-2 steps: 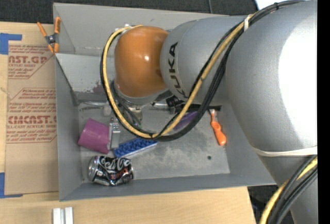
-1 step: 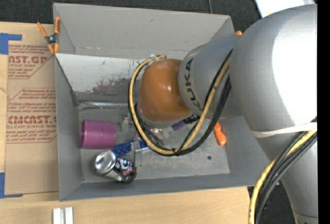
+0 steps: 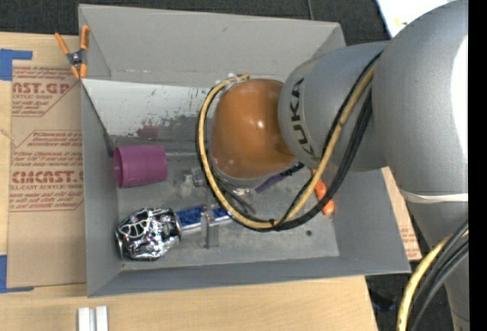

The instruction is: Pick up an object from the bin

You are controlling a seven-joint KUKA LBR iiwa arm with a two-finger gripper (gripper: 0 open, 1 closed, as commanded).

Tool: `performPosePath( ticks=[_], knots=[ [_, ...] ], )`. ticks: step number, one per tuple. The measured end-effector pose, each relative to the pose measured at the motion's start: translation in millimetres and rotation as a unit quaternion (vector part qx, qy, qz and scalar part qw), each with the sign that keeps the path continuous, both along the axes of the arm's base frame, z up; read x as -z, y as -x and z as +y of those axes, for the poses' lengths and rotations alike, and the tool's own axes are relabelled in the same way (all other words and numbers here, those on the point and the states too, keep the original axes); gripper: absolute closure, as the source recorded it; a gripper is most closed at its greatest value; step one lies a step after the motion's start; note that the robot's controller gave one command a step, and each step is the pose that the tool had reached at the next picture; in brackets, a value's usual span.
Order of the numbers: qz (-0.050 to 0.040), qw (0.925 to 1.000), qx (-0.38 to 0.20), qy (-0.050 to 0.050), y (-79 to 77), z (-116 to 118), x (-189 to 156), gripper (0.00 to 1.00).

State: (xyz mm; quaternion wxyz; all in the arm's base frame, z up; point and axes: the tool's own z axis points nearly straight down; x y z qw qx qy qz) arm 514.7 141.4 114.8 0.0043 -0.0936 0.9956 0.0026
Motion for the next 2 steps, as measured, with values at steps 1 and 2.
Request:
performPosePath(
  ticks=[1,2],
  knots=[
    [-0.0028,0.9996,0.027,0.0,-7.8,-2,30,0.0],
    [-0.0042,0.999,-0.044,0.0,-15.7,1,45,0.0]
  ],
)
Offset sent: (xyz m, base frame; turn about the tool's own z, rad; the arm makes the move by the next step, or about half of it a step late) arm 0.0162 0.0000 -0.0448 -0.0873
